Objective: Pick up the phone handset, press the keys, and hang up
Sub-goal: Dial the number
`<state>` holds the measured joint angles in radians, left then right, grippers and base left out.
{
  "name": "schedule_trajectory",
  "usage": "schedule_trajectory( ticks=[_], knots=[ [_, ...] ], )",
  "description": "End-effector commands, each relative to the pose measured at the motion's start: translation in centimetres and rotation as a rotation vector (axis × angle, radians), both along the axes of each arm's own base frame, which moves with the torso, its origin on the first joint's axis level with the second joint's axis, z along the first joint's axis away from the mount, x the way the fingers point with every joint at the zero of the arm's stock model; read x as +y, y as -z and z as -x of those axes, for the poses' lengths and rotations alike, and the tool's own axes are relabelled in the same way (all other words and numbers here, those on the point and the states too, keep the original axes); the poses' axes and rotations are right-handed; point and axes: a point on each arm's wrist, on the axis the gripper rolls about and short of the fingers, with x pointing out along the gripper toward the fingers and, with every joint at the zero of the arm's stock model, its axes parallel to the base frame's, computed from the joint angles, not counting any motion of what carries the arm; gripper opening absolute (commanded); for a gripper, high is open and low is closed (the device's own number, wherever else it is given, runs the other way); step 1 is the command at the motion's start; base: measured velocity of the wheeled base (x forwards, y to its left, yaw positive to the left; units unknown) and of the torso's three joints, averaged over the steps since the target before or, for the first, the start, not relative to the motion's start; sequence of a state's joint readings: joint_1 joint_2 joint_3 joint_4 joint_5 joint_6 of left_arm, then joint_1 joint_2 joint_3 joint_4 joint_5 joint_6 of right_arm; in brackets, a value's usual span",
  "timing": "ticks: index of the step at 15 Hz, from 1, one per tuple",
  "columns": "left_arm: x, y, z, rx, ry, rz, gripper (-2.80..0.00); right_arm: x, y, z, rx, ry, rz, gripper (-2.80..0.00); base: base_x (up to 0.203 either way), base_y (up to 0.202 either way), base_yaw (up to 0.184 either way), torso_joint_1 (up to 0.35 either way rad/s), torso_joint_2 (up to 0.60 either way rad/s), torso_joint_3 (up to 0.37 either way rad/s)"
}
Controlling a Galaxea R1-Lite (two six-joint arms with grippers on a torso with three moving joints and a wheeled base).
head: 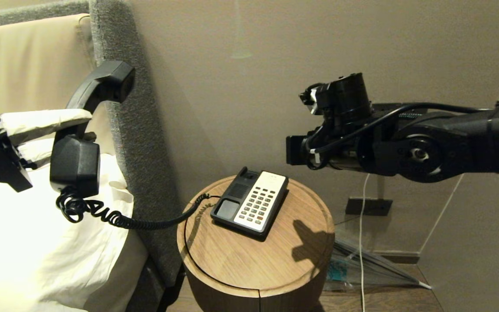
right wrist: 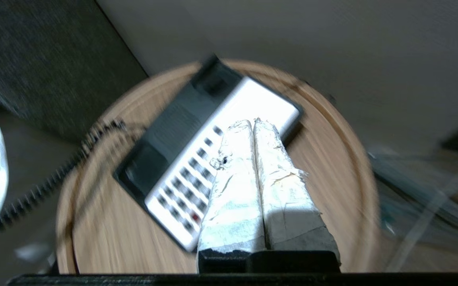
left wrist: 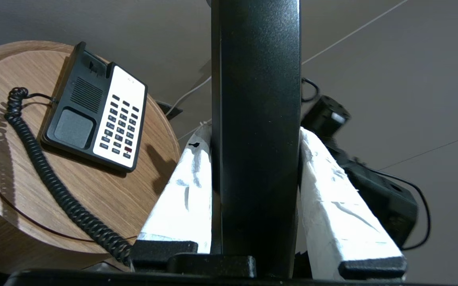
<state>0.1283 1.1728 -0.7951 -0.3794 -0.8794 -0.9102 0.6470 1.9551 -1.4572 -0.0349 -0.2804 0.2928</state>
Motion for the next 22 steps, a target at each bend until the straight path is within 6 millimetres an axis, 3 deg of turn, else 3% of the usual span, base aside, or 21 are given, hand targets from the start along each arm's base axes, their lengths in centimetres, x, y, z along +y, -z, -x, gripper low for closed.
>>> schedule_trajectory(
  ticks=[1,6,10,16,22],
  knots=[
    [0.0,0.0,0.1,0.001,0.004,0.004,-2.80,2.0,3.2,-1.8,0.003,-0.005,-0.005,-2.80,0.000,0.000,0.000,0.000,0.00,0.000],
    [0.0,0.1,0.2,0.000,0.005,0.003,-2.80,5.2,7.6,-1.6,0.104,-0.048,-0.016,-2.80,0.000,0.000,0.000,0.000,0.00,0.000],
    [0.0,0.5,0.2,0.013,0.005,0.004,-2.80,7.2,8.9,-2.0,0.124,-0.102,-0.025,-2.80,0.000,0.000,0.000,0.000,0.00,0.000],
    [0.0,0.5,0.4,0.011,0.005,0.003,-2.80,7.8,11.5,-2.6,0.160,-0.097,0.022,-2.80,0.000,0.000,0.000,0.000,0.00,0.000],
    [0.0,0.5,0.4,0.013,0.005,0.003,-2.80,8.2,12.2,-3.3,0.151,-0.092,0.021,-2.80,0.000,0.000,0.000,0.000,0.00,0.000]
  ],
)
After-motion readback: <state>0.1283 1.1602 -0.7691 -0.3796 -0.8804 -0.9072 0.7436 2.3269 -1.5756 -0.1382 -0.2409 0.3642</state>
